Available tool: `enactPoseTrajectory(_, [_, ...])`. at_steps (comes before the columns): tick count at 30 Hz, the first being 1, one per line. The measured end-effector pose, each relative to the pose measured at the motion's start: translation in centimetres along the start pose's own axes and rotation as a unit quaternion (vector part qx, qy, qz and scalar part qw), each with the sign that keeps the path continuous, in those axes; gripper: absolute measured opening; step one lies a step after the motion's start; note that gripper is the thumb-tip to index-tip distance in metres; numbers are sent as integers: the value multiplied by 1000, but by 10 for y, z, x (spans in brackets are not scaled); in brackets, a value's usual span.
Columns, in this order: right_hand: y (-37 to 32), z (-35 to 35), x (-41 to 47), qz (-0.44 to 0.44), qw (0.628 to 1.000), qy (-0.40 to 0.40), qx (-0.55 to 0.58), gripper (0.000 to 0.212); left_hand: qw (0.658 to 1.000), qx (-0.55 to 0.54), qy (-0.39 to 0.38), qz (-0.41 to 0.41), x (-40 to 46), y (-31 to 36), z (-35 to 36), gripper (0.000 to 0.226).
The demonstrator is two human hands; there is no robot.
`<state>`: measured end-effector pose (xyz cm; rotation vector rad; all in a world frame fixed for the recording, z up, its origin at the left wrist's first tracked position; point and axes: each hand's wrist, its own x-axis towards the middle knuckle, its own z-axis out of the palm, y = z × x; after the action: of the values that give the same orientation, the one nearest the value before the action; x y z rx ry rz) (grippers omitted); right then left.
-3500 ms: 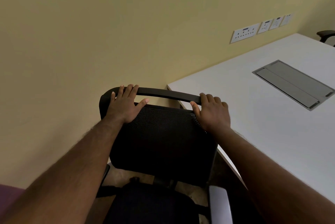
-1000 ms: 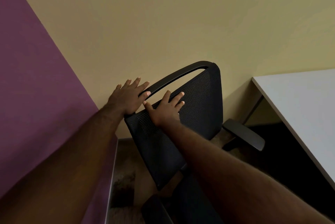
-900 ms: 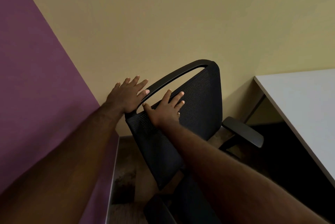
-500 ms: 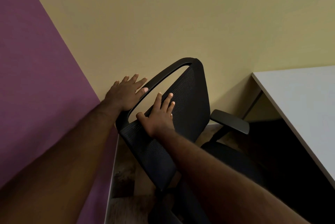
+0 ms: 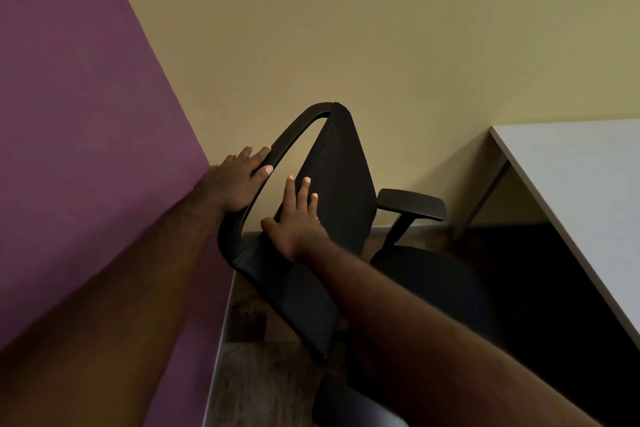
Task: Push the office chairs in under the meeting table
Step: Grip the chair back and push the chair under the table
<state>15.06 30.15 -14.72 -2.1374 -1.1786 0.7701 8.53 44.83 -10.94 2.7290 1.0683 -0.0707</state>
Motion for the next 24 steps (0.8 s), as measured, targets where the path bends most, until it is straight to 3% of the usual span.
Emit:
enactPoseTrajectory(6, [-1,11,-33,-16,998,-51,-28,85,996,-69,-22,-51,-48,-5,10,56])
enactPoseTrajectory(12, [-4,5,-74,-12,995,-102,-2,84,998,-50,-27,-36,-90,-6,14,56])
enactPoseTrajectory(14, [-10,5,-95,-23,996,-65,-50,76,999,-32,-21,-13,-102,-10,13,56])
enactPoseTrajectory(16, [-19,12,-112,-77,992,41,-91,66,1000,-19,-5,1,-107,-16,13,54])
enactPoseTrajectory(19, [-43,27,-137,-111,977,172,-62,58,999,4,25,39,-114,-23,10,50])
enactPoseTrajectory(21, [-59,40,-144,-87,978,184,-48,56,996,21,52,74,-115,-25,7,48])
enactPoseTrajectory(24, [-77,64,-152,21,990,127,-59,68,988,71,77,118,-118,-34,4,61])
